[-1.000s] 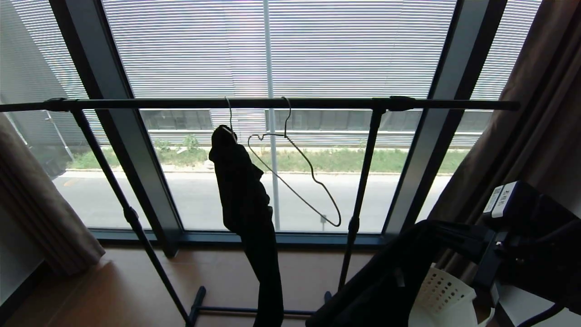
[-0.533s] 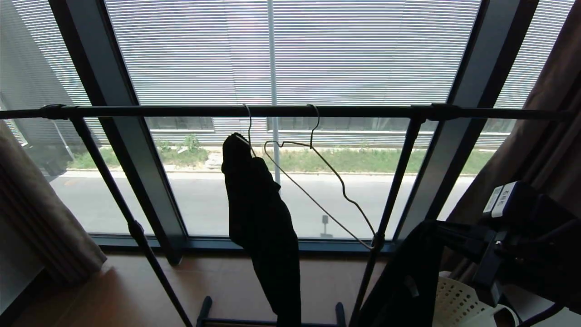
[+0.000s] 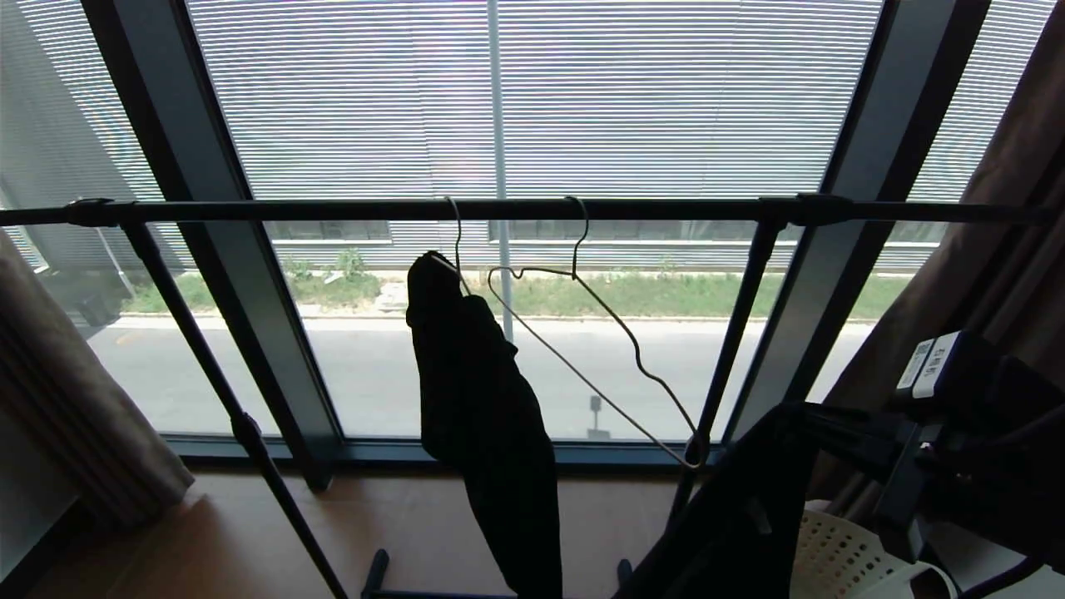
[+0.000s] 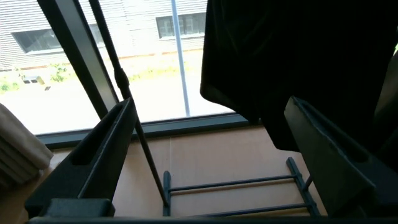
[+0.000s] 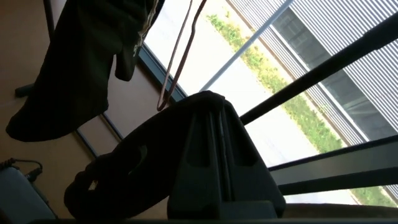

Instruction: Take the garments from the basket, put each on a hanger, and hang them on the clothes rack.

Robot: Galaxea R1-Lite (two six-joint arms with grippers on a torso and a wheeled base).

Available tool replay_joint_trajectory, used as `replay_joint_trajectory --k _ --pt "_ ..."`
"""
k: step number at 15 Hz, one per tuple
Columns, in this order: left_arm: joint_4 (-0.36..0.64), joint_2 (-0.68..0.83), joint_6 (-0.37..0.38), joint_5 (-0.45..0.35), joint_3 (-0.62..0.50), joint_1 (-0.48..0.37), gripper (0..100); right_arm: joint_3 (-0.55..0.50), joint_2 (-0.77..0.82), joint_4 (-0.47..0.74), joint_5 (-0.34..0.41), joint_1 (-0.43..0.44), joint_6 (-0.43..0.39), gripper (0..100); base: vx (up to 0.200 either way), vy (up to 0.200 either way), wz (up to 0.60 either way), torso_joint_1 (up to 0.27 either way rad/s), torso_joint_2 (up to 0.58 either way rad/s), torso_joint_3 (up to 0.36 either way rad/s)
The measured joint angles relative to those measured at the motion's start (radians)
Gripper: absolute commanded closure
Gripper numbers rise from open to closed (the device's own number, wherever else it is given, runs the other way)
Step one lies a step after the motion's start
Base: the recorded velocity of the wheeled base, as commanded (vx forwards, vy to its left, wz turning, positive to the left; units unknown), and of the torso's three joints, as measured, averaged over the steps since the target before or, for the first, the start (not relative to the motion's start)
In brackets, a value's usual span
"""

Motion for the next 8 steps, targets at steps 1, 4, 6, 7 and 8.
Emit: replay_joint_trajectory --k 1,4,6,7,8 --pt "0.0 0.0 0.0 0.0 0.0 -0.001 0 0.001 0.0 0.001 0.0 0.001 0.0 100 0.0 0.0 0.0 0.0 0.0 0.0" --pt "0.0 0.0 0.001 0.0 0.0 0.001 0 0.0 0.001 0.0 0.0 -0.001 0.0 100 0.0 0.0 0.0 0.0 0.0 0.0" --pt "0.001 0.0 -0.001 0.001 0.001 -0.001 0 0.001 0.002 0.0 -0.001 0.001 0.0 100 0.0 0.0 0.0 0.0 0.0 0.0" --pt "0.003 0.0 0.004 -0.001 0.001 0.0 0 0.007 0.002 0.0 -0.008 0.001 -0.001 100 0.0 0.0 0.0 0.0 0.0 0.0" --pt "0.006 0.0 0.018 -0.002 0.0 0.0 0 0.009 0.0 0.001 -0.022 0.001 0.0 100 0.0 0.0 0.0 0.0 0.0 0.0"
